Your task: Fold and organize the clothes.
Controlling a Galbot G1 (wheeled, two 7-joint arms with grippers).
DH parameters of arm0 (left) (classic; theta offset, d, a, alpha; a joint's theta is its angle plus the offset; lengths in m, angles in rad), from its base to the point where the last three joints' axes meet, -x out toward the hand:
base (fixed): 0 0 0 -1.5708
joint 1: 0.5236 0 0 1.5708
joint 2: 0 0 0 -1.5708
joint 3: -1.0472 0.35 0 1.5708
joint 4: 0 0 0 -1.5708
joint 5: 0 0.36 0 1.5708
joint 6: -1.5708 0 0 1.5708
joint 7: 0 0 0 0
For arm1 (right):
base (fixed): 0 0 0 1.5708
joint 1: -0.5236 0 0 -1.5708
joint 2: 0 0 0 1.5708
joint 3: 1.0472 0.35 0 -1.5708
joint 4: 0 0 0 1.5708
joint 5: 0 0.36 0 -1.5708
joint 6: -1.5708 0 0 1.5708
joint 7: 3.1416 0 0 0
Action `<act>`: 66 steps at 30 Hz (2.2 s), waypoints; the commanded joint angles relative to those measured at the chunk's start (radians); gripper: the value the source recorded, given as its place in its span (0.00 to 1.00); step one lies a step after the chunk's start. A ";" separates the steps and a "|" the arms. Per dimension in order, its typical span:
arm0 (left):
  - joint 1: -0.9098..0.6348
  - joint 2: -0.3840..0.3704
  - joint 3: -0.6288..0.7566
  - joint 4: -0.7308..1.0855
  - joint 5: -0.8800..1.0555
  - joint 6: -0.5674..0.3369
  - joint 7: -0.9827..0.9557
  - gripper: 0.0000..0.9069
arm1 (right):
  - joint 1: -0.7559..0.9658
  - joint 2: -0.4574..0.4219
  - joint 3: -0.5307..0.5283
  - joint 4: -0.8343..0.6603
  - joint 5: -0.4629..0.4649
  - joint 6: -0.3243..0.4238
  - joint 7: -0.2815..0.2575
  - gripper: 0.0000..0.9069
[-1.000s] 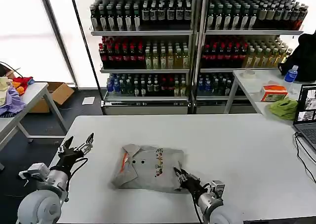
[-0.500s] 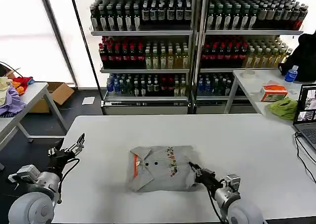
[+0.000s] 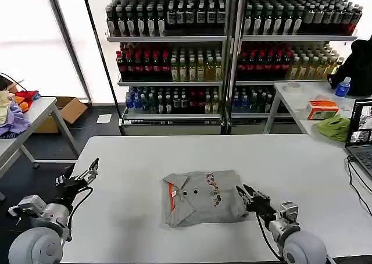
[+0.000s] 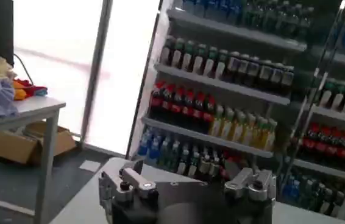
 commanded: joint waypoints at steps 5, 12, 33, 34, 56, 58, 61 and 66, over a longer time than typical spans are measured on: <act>-0.006 0.003 -0.009 -0.001 -0.003 -0.002 0.011 1.00 | 0.141 0.097 -0.146 0.051 -0.131 0.051 -0.021 1.00; 0.025 -0.004 -0.009 0.002 0.004 -0.013 0.026 1.00 | 0.343 0.189 -0.387 -0.117 -0.163 -0.014 0.090 1.00; 0.030 -0.029 0.001 0.020 0.012 -0.024 0.030 1.00 | 0.286 0.234 -0.420 -0.187 -0.337 -0.063 0.299 1.00; 0.029 -0.029 0.002 0.017 0.012 -0.024 0.030 1.00 | 0.282 0.235 -0.408 -0.166 -0.338 -0.030 0.286 1.00; 0.222 -0.008 0.028 -0.130 0.089 -0.078 0.074 1.00 | -0.447 0.153 0.320 0.244 -0.231 0.473 -0.018 1.00; 0.229 -0.011 0.028 -0.134 0.090 -0.079 0.074 1.00 | -0.496 0.169 0.358 0.242 -0.220 0.498 -0.018 1.00; 0.236 -0.014 0.023 -0.133 0.090 -0.082 0.074 1.00 | -0.507 0.179 0.395 0.202 -0.203 0.521 -0.015 1.00; 0.240 -0.018 0.027 -0.132 0.094 -0.086 0.075 1.00 | -0.460 0.188 0.393 0.145 -0.189 0.512 -0.011 1.00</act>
